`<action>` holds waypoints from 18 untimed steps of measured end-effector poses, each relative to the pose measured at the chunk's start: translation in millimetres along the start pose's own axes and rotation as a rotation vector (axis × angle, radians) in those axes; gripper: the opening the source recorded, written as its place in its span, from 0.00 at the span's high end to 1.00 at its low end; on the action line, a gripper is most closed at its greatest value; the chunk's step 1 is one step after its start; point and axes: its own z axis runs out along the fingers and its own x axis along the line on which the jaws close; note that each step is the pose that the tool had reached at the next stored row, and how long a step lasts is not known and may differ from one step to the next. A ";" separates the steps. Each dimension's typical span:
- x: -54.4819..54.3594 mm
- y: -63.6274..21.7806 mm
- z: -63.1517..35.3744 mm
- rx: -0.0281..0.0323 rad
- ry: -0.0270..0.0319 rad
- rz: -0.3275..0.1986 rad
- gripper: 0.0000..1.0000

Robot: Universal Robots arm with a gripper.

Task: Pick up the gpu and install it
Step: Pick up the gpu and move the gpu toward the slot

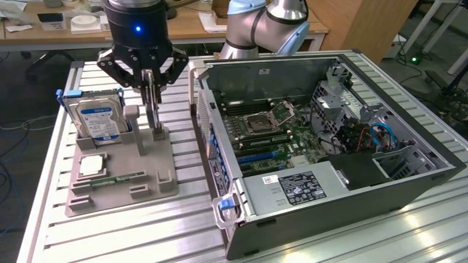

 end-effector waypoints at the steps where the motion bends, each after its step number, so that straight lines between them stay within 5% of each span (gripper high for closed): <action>1: 0.0 0.1 -1.9 -0.0011 0.0000 0.000 0.72; 18: 0.2 2.8 -39.4 -0.0335 0.0009 0.000 0.72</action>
